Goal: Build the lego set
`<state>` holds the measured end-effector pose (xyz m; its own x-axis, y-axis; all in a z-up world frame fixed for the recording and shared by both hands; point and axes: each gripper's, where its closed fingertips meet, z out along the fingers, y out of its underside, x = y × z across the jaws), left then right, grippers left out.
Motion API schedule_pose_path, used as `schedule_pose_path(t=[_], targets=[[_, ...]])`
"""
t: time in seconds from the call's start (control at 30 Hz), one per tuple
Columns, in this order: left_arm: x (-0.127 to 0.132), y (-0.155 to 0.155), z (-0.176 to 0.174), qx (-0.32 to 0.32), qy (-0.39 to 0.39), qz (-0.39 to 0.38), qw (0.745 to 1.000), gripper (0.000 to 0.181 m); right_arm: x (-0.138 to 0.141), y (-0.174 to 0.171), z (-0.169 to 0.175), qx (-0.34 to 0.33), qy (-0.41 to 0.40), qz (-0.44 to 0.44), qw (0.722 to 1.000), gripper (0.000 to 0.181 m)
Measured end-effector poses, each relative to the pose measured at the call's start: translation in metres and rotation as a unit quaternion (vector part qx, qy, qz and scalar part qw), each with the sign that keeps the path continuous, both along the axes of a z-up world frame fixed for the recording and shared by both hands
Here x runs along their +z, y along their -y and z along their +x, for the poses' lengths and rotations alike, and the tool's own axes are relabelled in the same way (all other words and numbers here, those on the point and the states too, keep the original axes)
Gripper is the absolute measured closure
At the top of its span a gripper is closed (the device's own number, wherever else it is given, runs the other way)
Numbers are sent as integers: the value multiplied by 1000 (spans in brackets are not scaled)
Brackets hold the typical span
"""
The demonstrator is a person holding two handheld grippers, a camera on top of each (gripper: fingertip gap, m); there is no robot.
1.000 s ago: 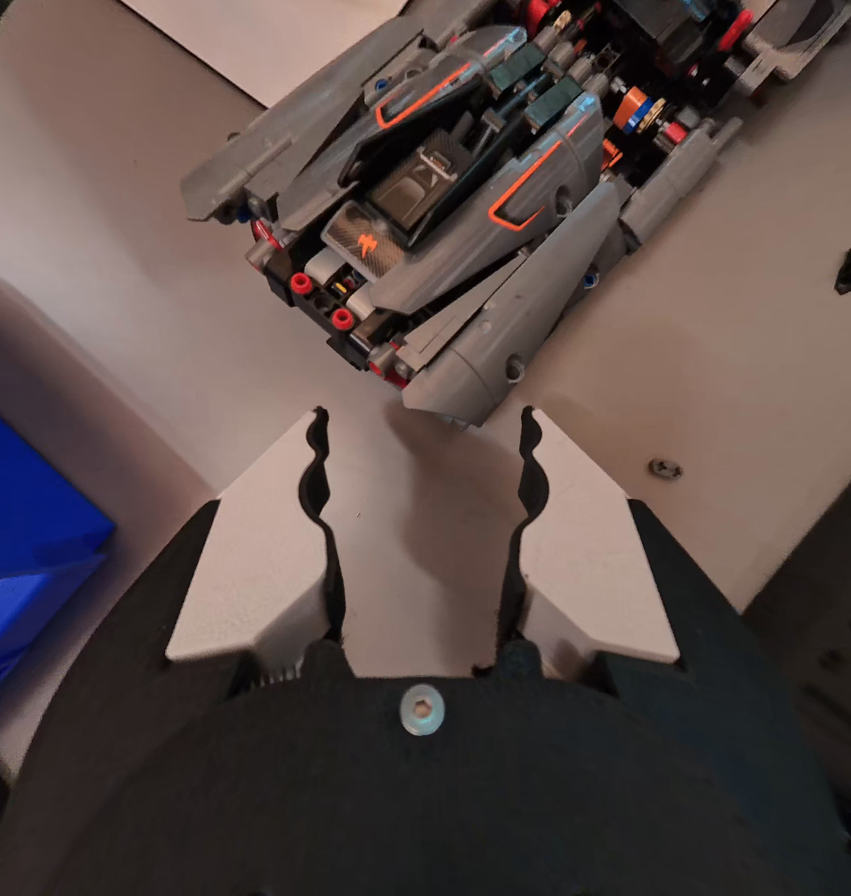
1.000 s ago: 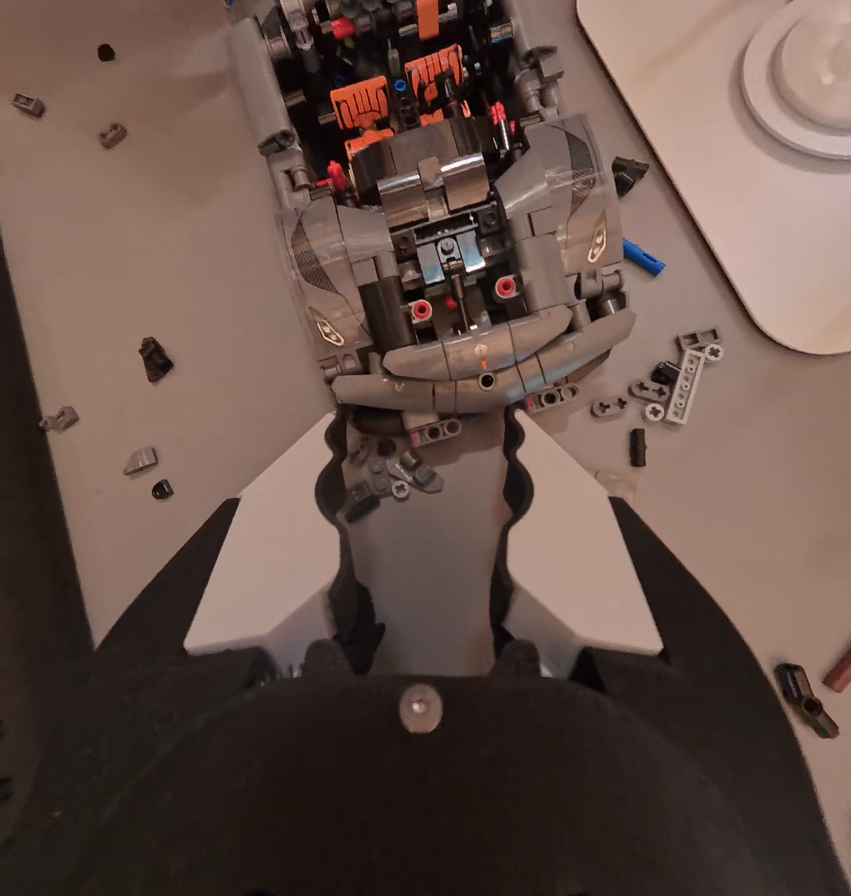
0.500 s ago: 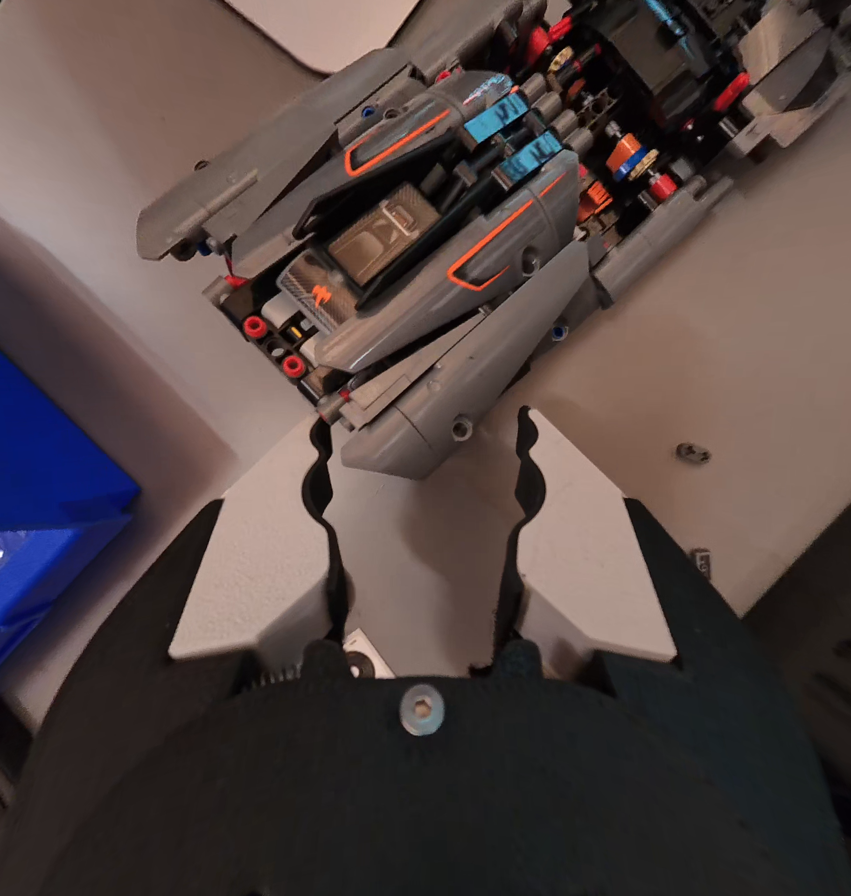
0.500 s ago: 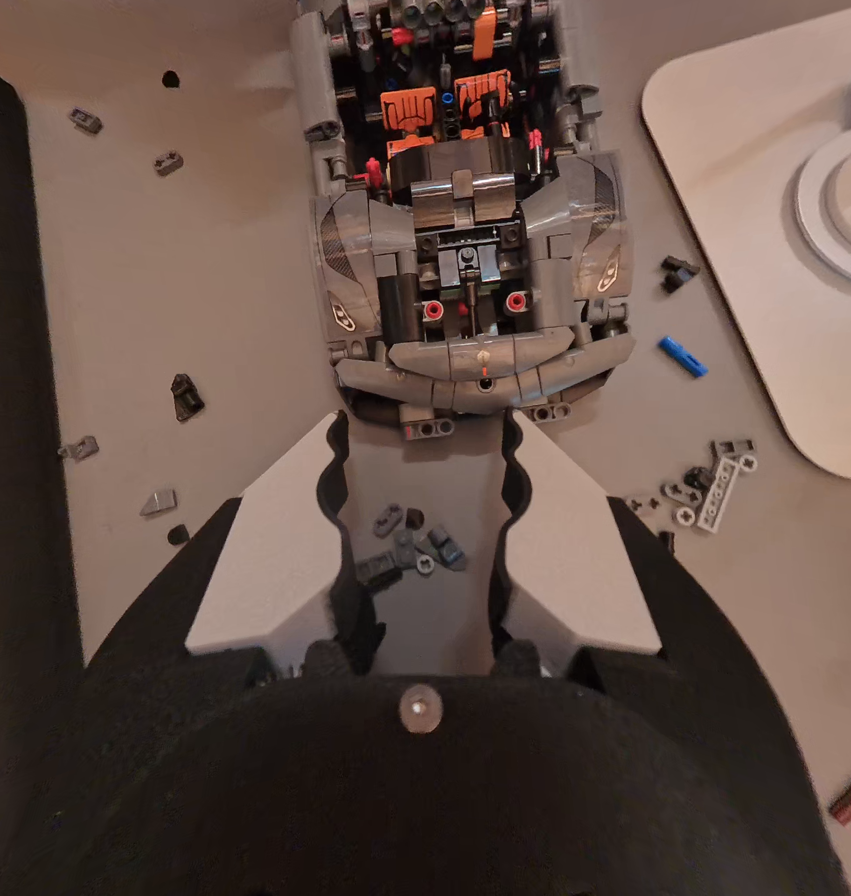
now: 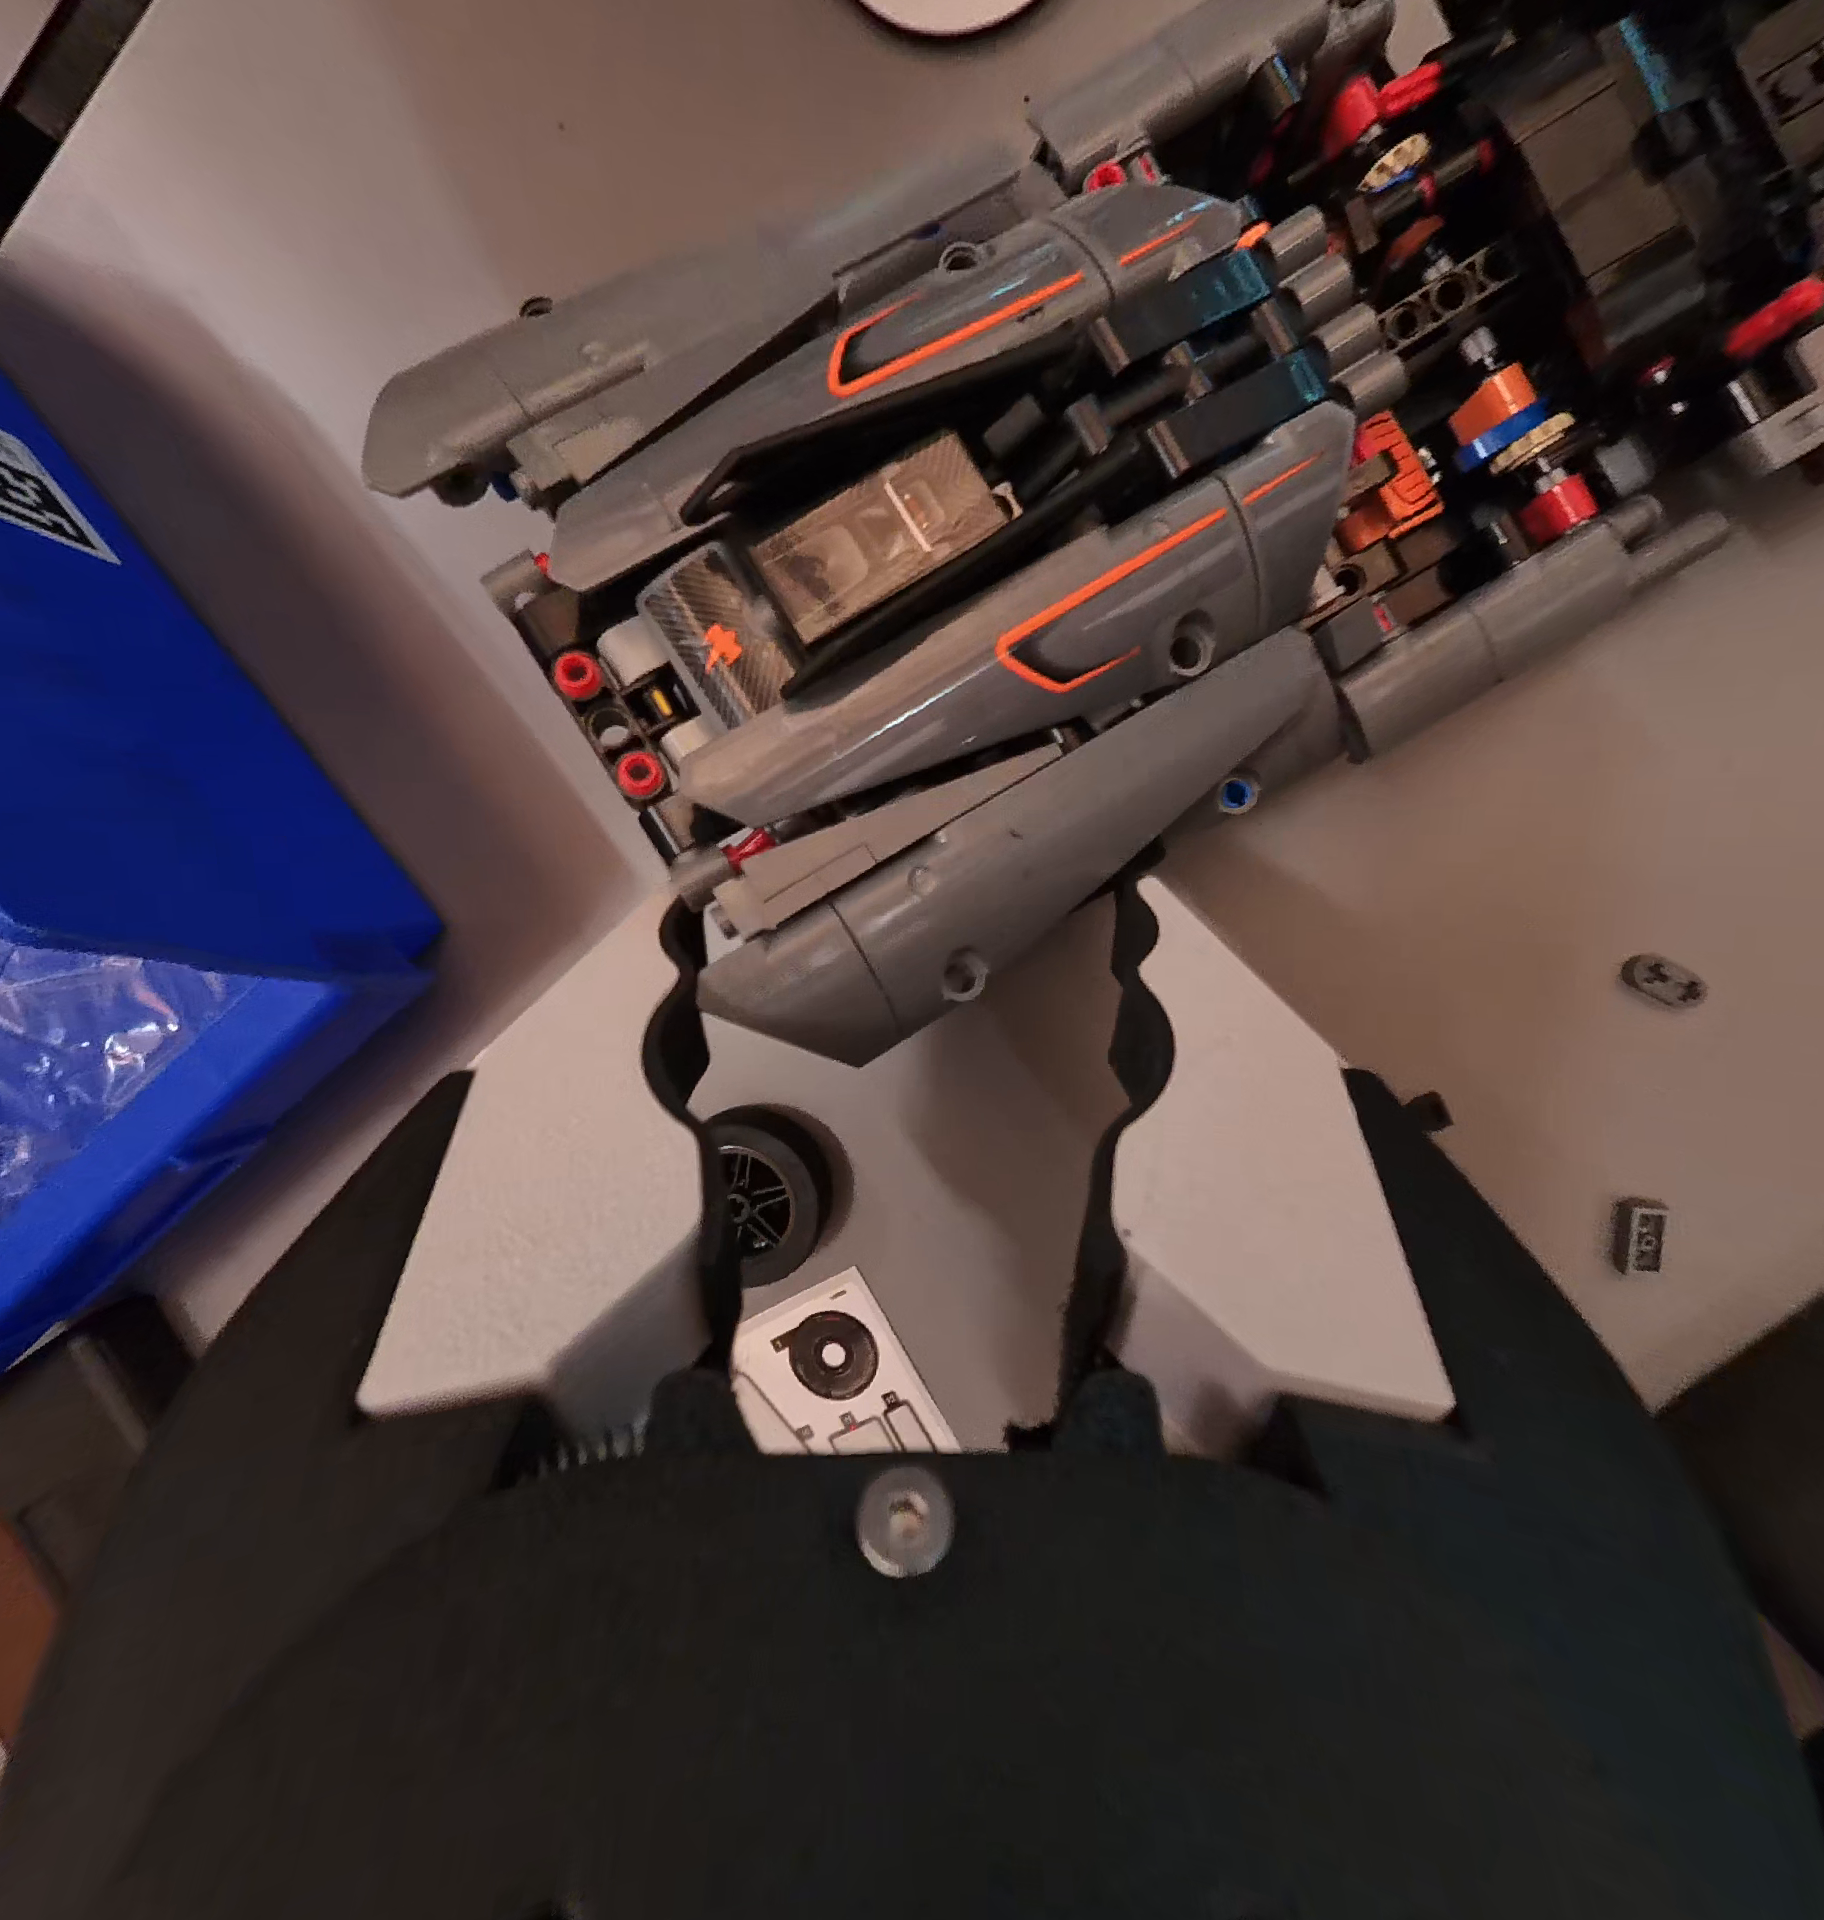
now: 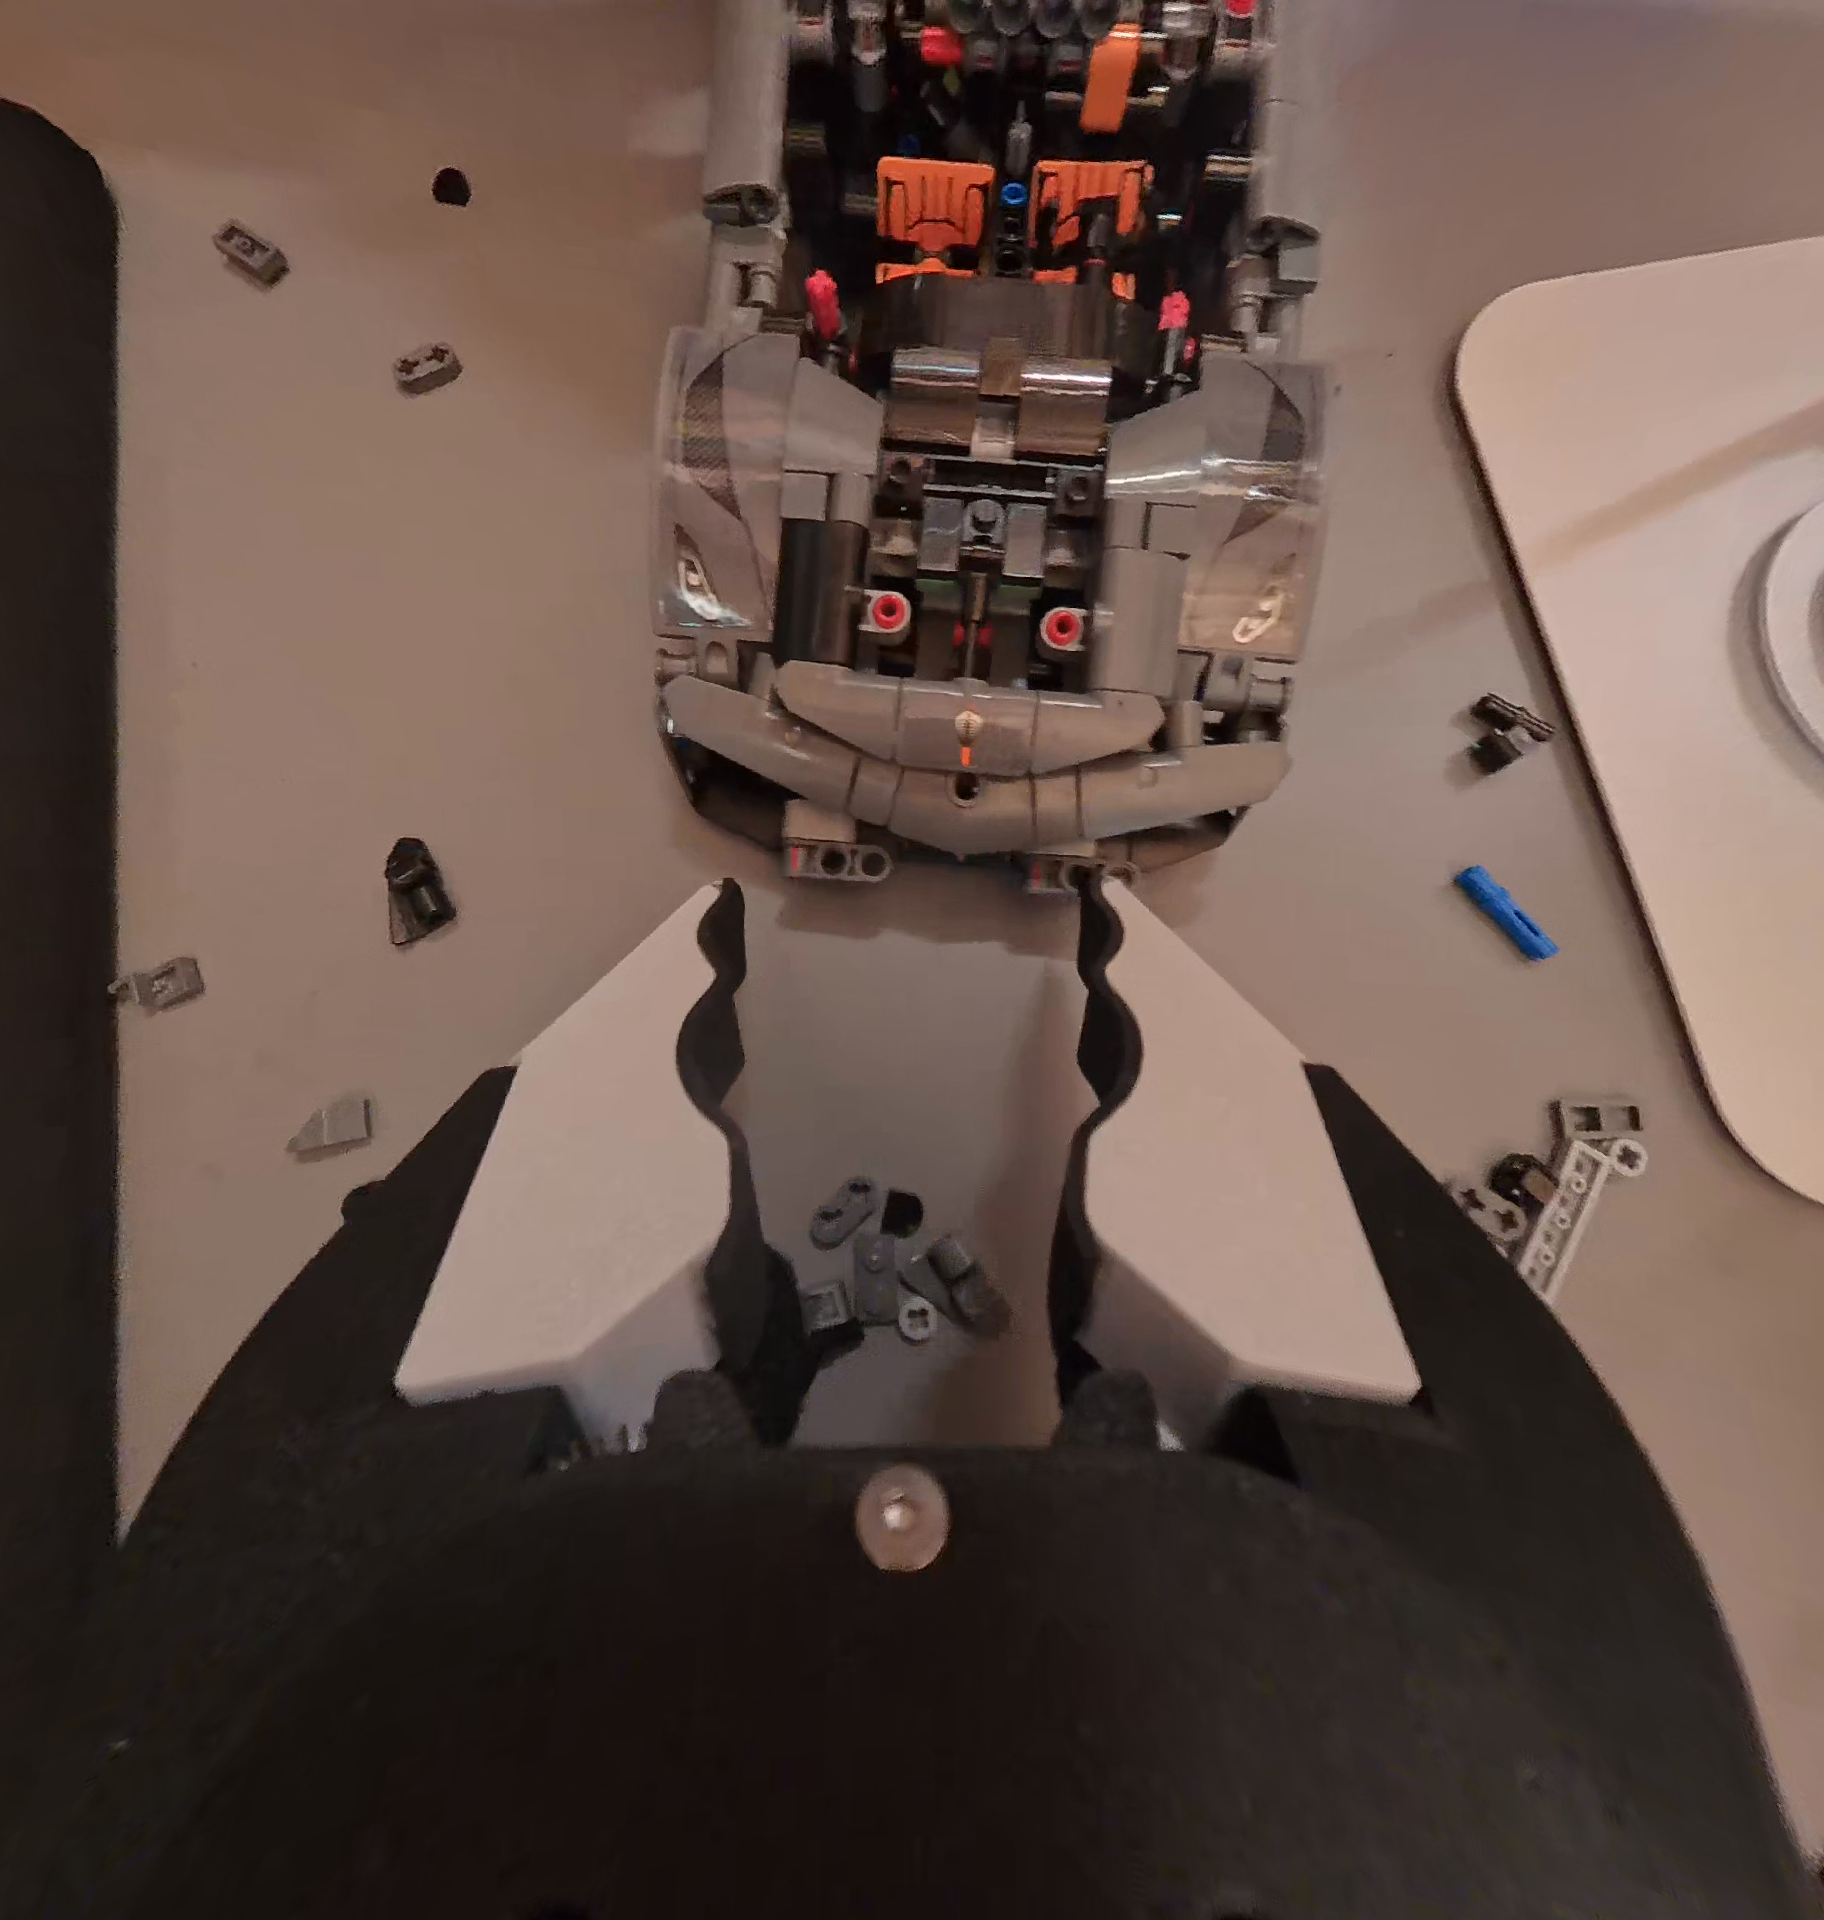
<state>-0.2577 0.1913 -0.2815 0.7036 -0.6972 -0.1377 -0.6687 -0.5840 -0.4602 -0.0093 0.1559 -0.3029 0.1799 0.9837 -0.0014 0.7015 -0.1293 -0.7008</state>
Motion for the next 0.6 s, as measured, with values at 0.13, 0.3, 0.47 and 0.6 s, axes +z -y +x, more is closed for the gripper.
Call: schedule_pose_path(t=[0.13,0.3,0.47,0.6], targets=[[0,0,0,1,-4,3,1000,104,2,-7,8,-9,2,1,1000,118],[0,-1,0,-1,-3,5,1000,104,3,-12,14,-11,9,10,1000,118],[-1,1,-1,-1,-1,-2,1000,106,-1,-11,13,-5,13,5,1000,118],[-2,3,-2,-1,-5,-6,1000,106,-2,-13,13,-6,14,11,1000,116]])
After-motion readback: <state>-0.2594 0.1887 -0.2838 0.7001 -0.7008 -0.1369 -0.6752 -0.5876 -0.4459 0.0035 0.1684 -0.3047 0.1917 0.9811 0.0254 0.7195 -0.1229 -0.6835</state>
